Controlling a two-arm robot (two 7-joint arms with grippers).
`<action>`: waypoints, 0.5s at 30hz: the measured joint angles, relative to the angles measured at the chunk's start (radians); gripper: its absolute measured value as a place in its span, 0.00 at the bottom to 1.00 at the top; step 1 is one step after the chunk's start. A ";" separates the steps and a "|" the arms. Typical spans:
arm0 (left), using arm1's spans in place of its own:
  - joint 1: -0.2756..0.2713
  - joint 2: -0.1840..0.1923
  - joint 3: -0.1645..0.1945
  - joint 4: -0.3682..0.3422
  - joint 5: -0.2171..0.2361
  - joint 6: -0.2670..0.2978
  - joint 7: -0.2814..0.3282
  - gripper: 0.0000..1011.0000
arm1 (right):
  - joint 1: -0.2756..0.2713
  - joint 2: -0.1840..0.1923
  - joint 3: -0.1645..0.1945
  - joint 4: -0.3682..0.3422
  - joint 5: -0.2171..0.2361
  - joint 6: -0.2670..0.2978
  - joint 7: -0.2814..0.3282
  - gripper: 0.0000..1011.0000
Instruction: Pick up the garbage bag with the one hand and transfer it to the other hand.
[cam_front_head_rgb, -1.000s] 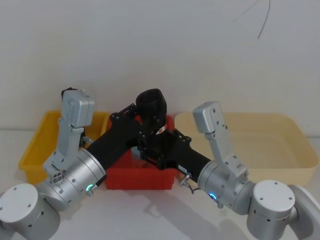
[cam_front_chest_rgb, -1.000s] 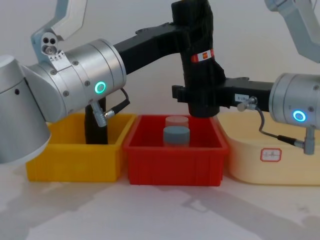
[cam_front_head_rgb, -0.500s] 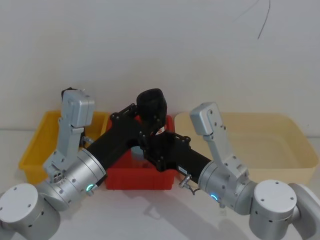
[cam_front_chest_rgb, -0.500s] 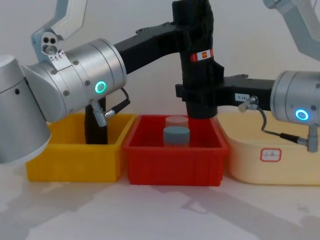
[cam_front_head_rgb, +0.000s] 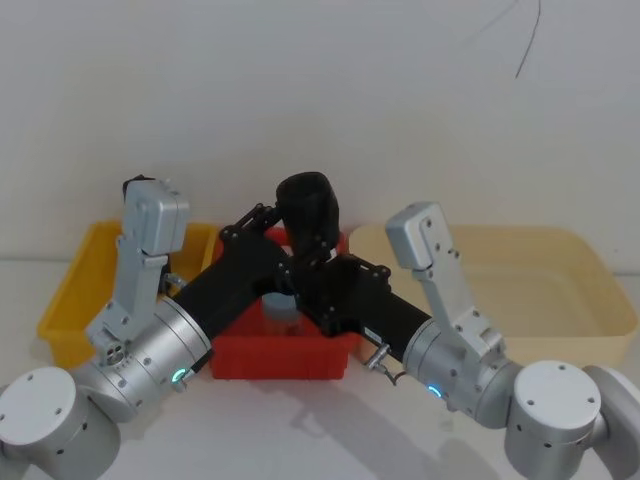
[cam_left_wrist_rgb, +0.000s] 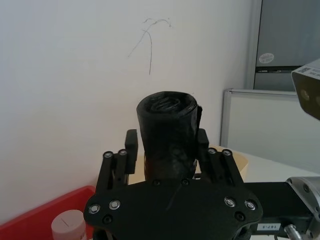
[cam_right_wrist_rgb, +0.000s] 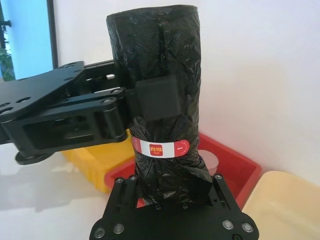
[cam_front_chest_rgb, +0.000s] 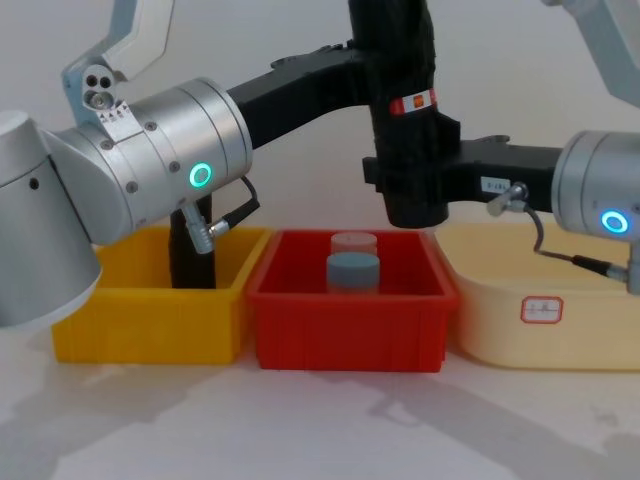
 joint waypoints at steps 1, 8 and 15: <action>0.000 0.000 0.000 0.000 0.000 0.000 0.000 0.69 | -0.001 0.000 0.001 -0.001 -0.001 0.000 -0.001 0.50; 0.000 0.000 0.000 0.000 0.000 0.000 0.000 0.89 | -0.003 -0.001 0.024 -0.002 -0.001 0.001 -0.016 0.50; 0.000 0.000 0.000 0.000 0.000 0.000 0.000 0.99 | 0.006 -0.003 0.056 0.018 0.005 0.008 -0.029 0.50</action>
